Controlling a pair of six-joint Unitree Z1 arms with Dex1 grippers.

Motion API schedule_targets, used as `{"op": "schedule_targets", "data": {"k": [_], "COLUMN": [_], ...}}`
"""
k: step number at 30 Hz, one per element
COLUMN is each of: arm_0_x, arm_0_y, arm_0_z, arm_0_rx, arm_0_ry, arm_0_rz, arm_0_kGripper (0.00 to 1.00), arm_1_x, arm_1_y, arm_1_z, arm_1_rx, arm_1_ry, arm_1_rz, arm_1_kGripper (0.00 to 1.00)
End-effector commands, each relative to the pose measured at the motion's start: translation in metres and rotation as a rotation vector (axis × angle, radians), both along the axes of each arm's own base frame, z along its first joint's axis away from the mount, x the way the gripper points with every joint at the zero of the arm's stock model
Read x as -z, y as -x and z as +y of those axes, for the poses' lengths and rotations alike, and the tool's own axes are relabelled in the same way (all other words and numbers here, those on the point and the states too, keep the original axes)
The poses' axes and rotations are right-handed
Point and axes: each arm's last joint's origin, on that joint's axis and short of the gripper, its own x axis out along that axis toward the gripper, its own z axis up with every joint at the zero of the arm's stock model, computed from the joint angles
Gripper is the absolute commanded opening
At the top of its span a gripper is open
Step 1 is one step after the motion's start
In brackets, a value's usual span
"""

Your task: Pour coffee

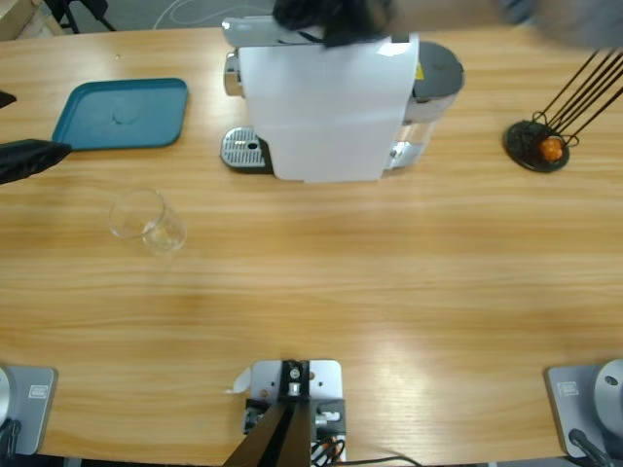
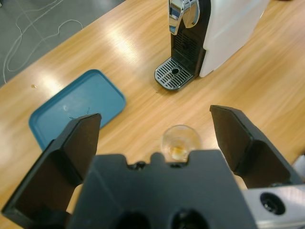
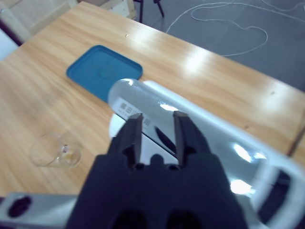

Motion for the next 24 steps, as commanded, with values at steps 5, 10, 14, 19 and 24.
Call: {"op": "schedule_targets", "data": {"k": [5,10,14,19,24], "arm_0_x": [0.06,0.075,0.1,0.104,0.11], "arm_0_y": [0.034,0.029,0.037,0.031,0.024], "arm_0_z": [0.003,-0.011,-0.021,-0.03,-0.041], "arm_0_rx": [-0.113,-0.137,-0.05,-0.069,-0.094], "arm_0_ry": [0.106,0.038,0.008,-0.043,-0.094], "arm_0_rz": [0.333,0.337,0.314,0.275,0.274], "arm_0_kGripper": [1.0,1.0,1.0,1.0,1.0], "arm_1_x": [-0.012,0.003,0.004,0.01,0.015], "arm_1_y": [0.091,0.123,0.135,0.139,0.141], "arm_1_z": [-0.094,-0.137,-0.157,-0.162,-0.164], "arm_1_rx": [-0.022,0.041,0.074,0.073,0.078], "arm_1_ry": [0.127,0.198,0.229,0.25,0.258], "arm_1_rz": [-0.008,0.004,0.005,0.019,0.028], "arm_1_kGripper": [1.0,1.0,1.0,1.0,1.0]}}
